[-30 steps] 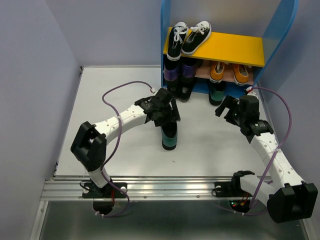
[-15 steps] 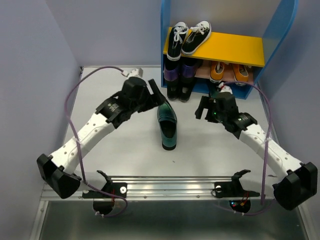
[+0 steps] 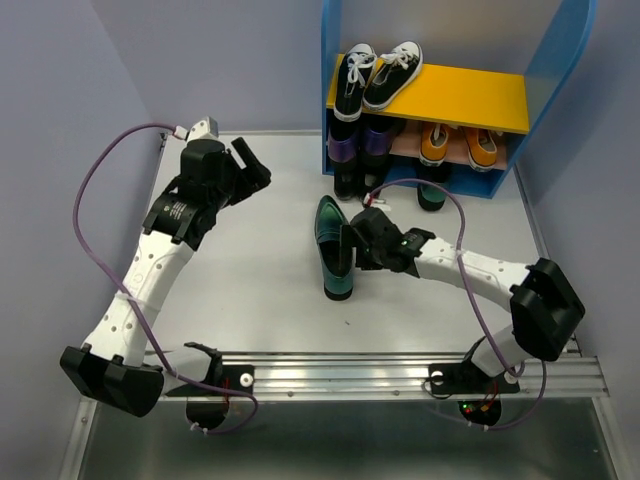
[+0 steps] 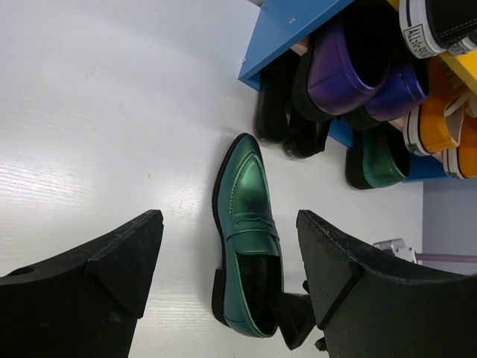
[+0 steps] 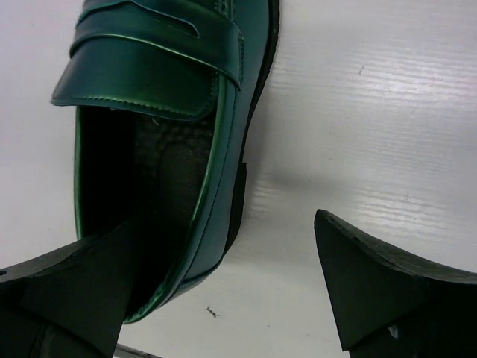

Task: Place and organize the shoes onto the shoe shelf

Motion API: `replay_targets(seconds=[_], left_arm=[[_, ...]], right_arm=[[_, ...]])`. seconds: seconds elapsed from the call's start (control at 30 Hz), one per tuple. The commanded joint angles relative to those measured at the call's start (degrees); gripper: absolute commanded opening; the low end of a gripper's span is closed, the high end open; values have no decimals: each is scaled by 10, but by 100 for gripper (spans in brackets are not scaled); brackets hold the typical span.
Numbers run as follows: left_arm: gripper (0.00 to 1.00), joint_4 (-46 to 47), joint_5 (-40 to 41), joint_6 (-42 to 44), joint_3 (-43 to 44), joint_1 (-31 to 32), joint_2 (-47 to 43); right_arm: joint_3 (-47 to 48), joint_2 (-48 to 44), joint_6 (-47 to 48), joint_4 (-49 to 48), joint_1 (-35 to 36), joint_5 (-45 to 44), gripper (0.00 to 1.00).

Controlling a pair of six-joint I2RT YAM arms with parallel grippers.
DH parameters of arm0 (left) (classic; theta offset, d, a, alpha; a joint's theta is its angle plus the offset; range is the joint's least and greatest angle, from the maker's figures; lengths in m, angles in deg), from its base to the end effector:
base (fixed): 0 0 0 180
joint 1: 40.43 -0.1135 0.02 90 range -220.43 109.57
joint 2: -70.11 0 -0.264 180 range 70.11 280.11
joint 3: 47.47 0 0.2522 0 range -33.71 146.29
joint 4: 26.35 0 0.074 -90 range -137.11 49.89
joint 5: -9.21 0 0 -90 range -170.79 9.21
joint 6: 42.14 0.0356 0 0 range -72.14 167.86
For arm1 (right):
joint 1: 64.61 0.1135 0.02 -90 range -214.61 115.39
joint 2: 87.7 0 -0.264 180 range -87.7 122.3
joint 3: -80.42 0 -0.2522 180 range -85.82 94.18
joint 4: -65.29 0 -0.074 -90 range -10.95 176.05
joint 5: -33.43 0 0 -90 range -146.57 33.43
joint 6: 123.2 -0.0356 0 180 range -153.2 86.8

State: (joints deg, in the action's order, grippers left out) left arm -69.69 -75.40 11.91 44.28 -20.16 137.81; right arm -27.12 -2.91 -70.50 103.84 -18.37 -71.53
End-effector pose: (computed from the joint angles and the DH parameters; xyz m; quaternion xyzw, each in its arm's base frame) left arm 0.2389 -0.0847 0.4244 -0.1381 0.8034 -0.2385 0.5279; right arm 0.2216 0.2181 0.2385 -0.0294 0.9348 0.1296 0.3293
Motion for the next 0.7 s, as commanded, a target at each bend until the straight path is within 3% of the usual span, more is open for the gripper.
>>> replay_targets(seconds=[0.0, 0.17, 0.23, 0.27, 0.3, 0.37, 0.4, 0.53, 0.67], left_arm=[[84, 7, -19, 32, -15, -9, -2], [84, 15, -21, 40, -22, -21, -3], [83, 27, -37, 36, -26, -26, 0], [83, 30, -43, 33, -26, -27, 1], [83, 33, -49, 32, -23, -26, 2], [83, 37, -51, 27, -21, -26, 4], [83, 37, -51, 26, -21, -26, 3], [82, 45, -37, 26, -21, -26, -3], [82, 53, -26, 25, -13, -27, 1]], right_arm=[[32, 31, -31, -13, 13, -1, 96], [16, 49, -54, -8, 34, 3, 76], [16, 55, -59, -5, 41, -3, 60], [15, 52, -61, -3, 41, -5, 52], [13, 48, -61, 3, 41, -7, 30], [9, 31, -68, 17, 41, -33, 5], [5, 4, -62, 26, 41, -43, 1], [-6, -83, 2, 67, 41, -65, 1], [20, -134, -11, 211, 36, -108, 1]])
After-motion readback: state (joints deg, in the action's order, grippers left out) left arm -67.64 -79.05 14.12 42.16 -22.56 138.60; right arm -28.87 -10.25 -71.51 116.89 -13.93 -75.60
